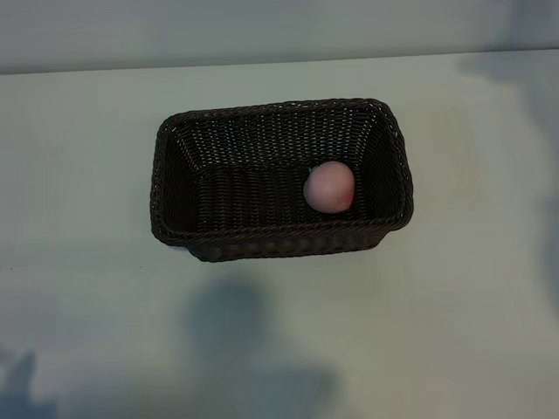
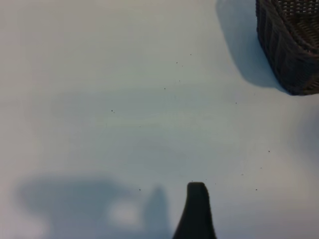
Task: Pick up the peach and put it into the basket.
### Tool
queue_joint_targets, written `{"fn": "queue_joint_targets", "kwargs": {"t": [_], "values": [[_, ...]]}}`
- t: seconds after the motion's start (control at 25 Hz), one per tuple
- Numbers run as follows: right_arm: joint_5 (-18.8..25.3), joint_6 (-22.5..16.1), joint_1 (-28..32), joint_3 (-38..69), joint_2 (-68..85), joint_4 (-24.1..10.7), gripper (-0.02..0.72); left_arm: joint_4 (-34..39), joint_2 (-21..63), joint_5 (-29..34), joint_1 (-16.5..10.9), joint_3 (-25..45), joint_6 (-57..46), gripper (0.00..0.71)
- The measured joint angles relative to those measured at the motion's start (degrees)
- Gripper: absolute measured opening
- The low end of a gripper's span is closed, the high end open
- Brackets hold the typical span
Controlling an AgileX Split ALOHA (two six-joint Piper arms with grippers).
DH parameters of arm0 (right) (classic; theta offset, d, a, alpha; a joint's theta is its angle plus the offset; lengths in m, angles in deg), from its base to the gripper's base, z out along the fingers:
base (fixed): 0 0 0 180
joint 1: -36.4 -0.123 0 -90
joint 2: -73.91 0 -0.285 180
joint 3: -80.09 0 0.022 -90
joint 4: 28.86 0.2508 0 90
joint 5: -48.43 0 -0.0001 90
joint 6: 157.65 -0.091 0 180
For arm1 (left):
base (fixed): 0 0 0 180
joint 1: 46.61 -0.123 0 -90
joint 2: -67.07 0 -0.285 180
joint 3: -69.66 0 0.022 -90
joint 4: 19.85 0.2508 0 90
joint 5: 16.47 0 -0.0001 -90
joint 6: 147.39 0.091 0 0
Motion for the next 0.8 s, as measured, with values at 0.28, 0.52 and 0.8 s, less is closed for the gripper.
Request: {"fn": "queue_joint_targets", "kwargs": {"t": [0.28,0.52,0.8], "values": [[0.2,0.0,0.0,12.2,21.5,-0.1,0.503,0.0,0.0,0.0,0.0,0.0,0.1,0.598],[0.2,-0.6,0.0,21.0,41.0,-0.7,0.503,0.0,0.0,0.0,0.0,0.0,0.1,0.598],[0.3,-3.7,0.0,26.8,58.7,-5.1,0.503,0.0,0.0,0.0,0.0,0.0,0.1,0.598]]}}
